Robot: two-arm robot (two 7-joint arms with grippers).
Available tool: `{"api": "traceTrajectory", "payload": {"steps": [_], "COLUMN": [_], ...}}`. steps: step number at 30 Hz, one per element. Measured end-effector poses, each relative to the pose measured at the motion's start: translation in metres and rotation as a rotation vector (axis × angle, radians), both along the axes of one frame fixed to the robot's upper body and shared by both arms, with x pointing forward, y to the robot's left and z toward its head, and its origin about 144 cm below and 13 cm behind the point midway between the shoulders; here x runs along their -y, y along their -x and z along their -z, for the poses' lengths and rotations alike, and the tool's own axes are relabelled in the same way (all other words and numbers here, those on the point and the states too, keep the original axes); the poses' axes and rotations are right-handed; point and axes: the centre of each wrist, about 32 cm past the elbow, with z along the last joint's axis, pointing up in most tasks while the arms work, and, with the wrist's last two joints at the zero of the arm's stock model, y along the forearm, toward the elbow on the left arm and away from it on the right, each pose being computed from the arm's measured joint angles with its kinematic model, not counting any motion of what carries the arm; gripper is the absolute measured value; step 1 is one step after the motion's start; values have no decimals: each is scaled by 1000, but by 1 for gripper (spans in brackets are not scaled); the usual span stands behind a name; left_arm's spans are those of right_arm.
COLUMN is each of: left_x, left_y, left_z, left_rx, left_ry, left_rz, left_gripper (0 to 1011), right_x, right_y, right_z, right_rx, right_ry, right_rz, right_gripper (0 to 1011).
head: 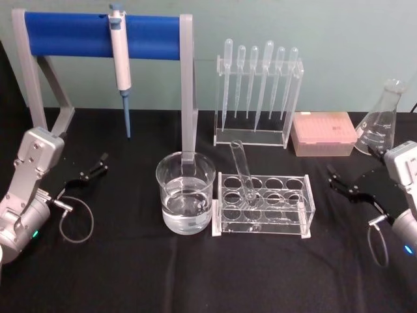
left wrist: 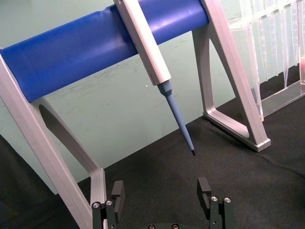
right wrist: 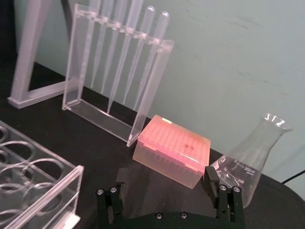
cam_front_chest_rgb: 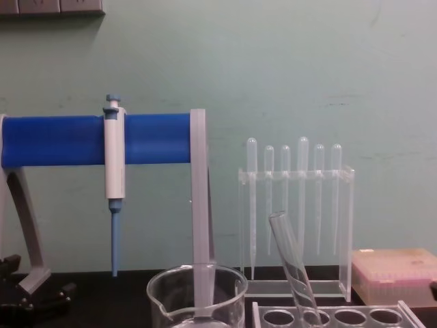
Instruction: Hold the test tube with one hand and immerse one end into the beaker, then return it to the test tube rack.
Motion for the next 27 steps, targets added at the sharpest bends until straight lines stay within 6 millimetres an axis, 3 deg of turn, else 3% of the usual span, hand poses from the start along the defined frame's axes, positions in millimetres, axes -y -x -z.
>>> {"api": "traceTrajectory", "payload": {"steps": [8, 13, 20, 27], "left_x": [0, 0, 0, 0], "left_y": [0, 0, 0, 0], "left_z": [0, 0, 0, 0], "left_rx": [0, 0, 0, 0], "left_ry": [0, 0, 0, 0], "left_rz": [0, 0, 0, 0], "left_gripper": [1000, 1000, 1000, 1000], "right_x": [4, 1, -16, -42], "right_y": [34, 41, 33, 12], "right_z": [-27, -42, -56, -66], "right_rx": [-16, -51, -108, -169], "right_ry": [18, 5, 3, -29], "right_rz": [-106, -217, -368, -492], "right_gripper": [1002, 1002, 1002, 1002]}}
